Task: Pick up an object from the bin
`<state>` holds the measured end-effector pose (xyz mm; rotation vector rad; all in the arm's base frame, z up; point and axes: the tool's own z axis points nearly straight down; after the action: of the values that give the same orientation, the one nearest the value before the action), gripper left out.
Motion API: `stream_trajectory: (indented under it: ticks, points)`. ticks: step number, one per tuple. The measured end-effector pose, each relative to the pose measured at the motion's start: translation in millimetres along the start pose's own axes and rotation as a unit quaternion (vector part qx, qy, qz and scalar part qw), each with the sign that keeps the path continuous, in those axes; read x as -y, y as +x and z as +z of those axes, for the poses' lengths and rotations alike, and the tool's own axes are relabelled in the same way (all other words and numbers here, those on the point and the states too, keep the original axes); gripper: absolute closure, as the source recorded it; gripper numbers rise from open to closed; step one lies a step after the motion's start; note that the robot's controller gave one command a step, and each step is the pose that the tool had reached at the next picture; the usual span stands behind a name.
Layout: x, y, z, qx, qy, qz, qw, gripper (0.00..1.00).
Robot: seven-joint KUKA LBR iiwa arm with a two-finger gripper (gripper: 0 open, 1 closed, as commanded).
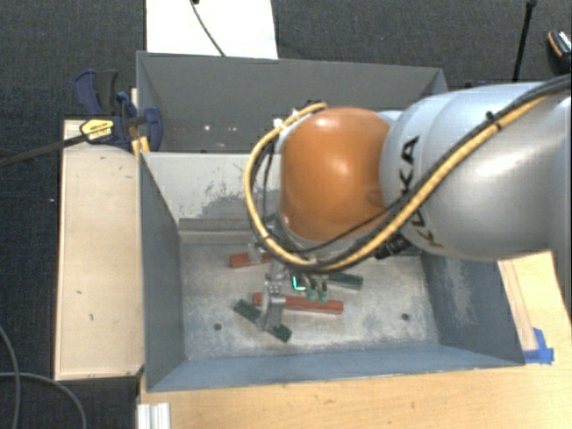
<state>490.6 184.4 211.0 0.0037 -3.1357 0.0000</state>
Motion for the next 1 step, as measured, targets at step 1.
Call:
stream_trajectory:
  ticks: [1]
  points:
    - [37.8, -28.3, 144.3, 0.0003, 0.001, 0.04, 0.9992, 0.0]
